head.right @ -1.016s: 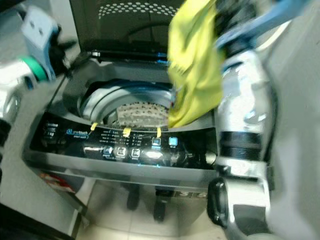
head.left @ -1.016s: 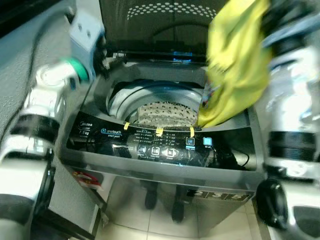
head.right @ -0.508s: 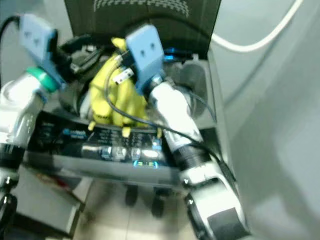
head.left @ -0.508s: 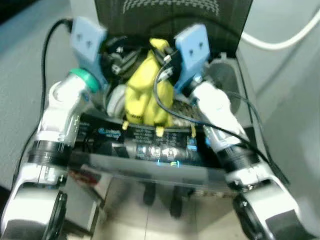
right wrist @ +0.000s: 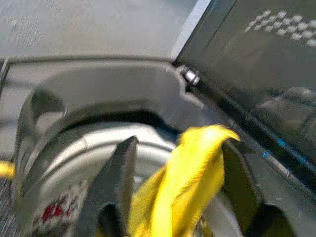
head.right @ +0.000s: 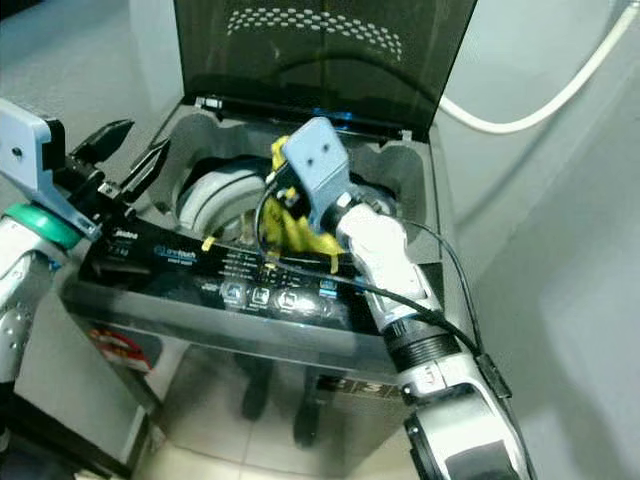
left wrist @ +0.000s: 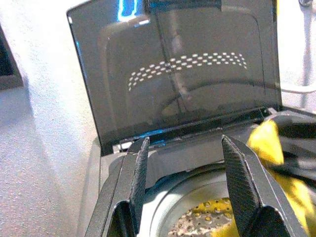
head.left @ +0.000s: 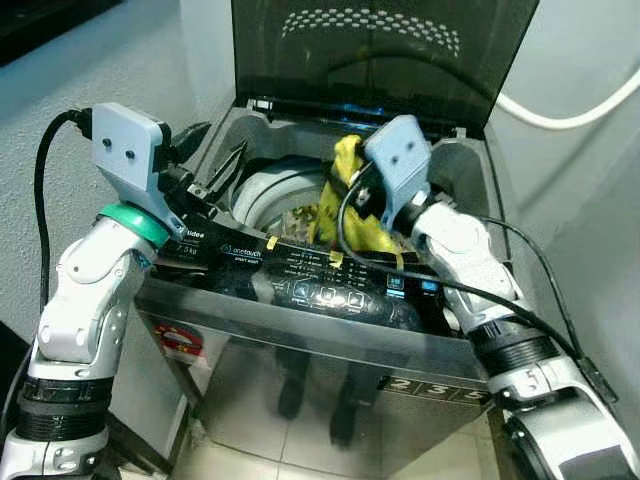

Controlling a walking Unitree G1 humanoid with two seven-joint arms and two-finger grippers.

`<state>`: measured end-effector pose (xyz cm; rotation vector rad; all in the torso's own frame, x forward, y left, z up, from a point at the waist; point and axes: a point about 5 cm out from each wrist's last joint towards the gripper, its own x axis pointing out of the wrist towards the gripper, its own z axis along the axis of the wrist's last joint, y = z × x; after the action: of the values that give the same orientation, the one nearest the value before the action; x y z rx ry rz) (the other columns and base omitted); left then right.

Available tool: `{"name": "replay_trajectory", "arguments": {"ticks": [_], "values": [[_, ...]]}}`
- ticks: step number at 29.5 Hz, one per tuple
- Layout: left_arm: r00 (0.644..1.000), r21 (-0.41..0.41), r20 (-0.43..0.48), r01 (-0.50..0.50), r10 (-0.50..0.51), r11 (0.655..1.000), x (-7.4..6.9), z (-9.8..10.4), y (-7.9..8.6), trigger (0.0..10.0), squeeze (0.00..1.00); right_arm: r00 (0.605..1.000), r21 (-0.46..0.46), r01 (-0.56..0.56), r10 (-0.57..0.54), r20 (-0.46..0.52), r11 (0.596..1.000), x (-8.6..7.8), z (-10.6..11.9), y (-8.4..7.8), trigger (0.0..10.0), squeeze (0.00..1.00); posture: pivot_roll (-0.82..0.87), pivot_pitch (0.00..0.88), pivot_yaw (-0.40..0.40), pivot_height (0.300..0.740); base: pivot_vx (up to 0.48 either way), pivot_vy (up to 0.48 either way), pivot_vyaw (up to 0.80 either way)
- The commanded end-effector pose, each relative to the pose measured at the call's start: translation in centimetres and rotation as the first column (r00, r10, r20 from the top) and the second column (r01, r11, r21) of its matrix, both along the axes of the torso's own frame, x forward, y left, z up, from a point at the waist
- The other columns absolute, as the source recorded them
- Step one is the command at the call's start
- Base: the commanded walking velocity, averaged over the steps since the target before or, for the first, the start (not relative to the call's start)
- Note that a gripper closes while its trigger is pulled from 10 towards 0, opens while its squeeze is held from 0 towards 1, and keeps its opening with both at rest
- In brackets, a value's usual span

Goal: Clothes washing

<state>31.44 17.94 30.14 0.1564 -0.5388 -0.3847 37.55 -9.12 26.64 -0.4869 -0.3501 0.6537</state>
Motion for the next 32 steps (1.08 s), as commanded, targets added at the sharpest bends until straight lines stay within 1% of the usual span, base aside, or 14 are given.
{"name": "replay_trajectory", "arguments": {"ticks": [1, 3, 5, 7, 10, 11, 12, 22, 24, 27, 28, 30, 31, 32], "values": [[1.0, 0.01, -0.016, 0.004, -0.003, 1.0, -0.2, -0.4, -0.3, 10.0, 0.0, 0.999, -0.049, -0.005, 0.003, -0.039, 0.999, 0.0, -1.1, -0.2, 10.0, 1.0, 0.15, 0.052, -0.013, 0.74, 0.0, 0.0, 0.0], [1.0, -0.001, -0.028, 0.0, 0.0, 1.0, -0.5, -0.5, -0.6, 10.0, 0.0, 0.996, -0.173, -0.059, 0.046, -0.074, 0.983, -0.6, -2.1, -1.2, 10.0, 1.0, 0.14, 0.048, -0.012, 0.74, 0.0, 0.0, 0.0], [1.0, -0.001, -0.028, 0.0, 0.0, 1.0, -0.5, -0.5, -0.6, 10.0, 0.0, 0.996, -0.173, -0.059, 0.046, -0.074, 0.983, -0.6, -2.1, -1.2, 10.0, 1.0, 0.14, 0.048, -0.012, 0.74, 0.0, 0.0, 0.0], [0.999, -0.01, -0.035, -0.002, 0.002, 1.0, -0.6, -0.5, -0.8, 10.0, 0.0, 0.989, -0.207, -0.122, 0.103, -0.102, 0.971, -1.2, -2.0, -2.0, 10.0, 1.0, 0.13, 0.038, -0.009, 0.74, 0.0, 0.0, 0.0], [0.999, -0.02, -0.044, -0.003, 0.003, 1.0, -0.6, -0.5, -1.3, 10.0, 0.0, 0.979, -0.192, -0.192, 0.175, -0.1, 0.962, -2.1, -1.4, -2.4, 10.0, 1.0, 0.12, 0.037, -0.011, 0.74, 0.0, 0.0, 0.0], [0.999, -0.023, -0.046, -0.001, 0.0, 1.0, -0.5, -0.5, -1.4, 10.0, 0.0, 0.975, -0.183, -0.211, 0.194, -0.106, 0.96, -2.3, -1.2, -2.4, 10.0, 0.79, 0.12, 0.034, -0.01, 0.74, 0.0, 0.0, 0.0], [0.999, -0.024, -0.046, 0.001, -0.002, 1.0, -0.5, -0.5, -1.5, 10.0, 0.0, 0.972, -0.183, -0.224, 0.207, -0.108, 0.957, -2.4, -1.1, -2.5, 10.0, 0.0, 0.11, 0.031, -0.008, 0.74, 0.0, 0.0, 0.0], [0.999, -0.03, -0.05, 0.003, -0.005, 1.0, -0.4, -0.4, -1.9, 10.0, 0.0, 0.966, -0.15, -0.254, 0.244, -0.083, 0.956, -3.2, 0.2, -2.9, 10.0, 0.0, 0.1, 0.034, -0.005, 0.74, 0.0, 0.0, 0.0], [0.999, -0.029, -0.052, 0.007, -0.008, 1.0, -0.3, -0.5, -2.1, 10.0, 0.0, 0.952, -0.238, -0.307, 0.295, -0.086, 0.921, -4.1, 0.1, -3.2, 10.0, 0.0, 0.1, 0.045, -0.004, 0.74, 0.0, 0.0, 0.0], [0.999, -0.025, -0.051, 0.01, -0.011, 1.0, -0.3, -0.5, -2.2, 10.0, 0.0, 0.947, -0.249, -0.32, 0.31, -0.078, 0.914, -4.5, 0.6, -3.6, 10.0, 0.0, 0.1, 0.044, -0.006, 0.74, 0.0, 0.0, 0.0], [0.999, -0.025, -0.05, 0.009, -0.01, 1.0, -0.4, -0.4, -2.2, 10.0, 0.0, 0.947, -0.202, -0.319, 0.321, -0.022, 0.926, -4.7, 2.1, -4.1, 10.0, 0.0, 0.11, 0.04, -0.006, 0.74, 0.0, 0.0, 0.0], [0.999, -0.025, -0.05, 0.009, -0.01, 1.0, -0.4, -0.4, -2.2, 10.0, 0.0, 0.947, -0.202, -0.319, 0.321, -0.022, 0.926, -4.7, 2.1, -4.1, 10.0, 0.0, 0.11, 0.04, -0.006, 0.74, 0.0, 0.0, 0.0], [0.999, -0.026, -0.048, 0.008, -0.01, 1.0, -0.4, -0.3, -2.2, 10.0, 0.0, 0.946, -0.157, -0.317, 0.324, 0.02, 0.935, -4.9, 3.2, -4.4, 10.0, 0.0, 0.11, 0.039, -0.005, 0.74, 0.0, 0.0, 0.0], [0.999, -0.026, -0.048, 0.008, -0.01, 1.0, -0.4, -0.3, -2.2, 10.0, 0.0, 0.946, -0.157, -0.317, 0.324, 0.02, 0.935, -4.9, 3.2, -4.4, 10.0, 0.0, 0.11, 0.039, -0.005, 0.74, 0.0, 0.0, 0.0]]}}
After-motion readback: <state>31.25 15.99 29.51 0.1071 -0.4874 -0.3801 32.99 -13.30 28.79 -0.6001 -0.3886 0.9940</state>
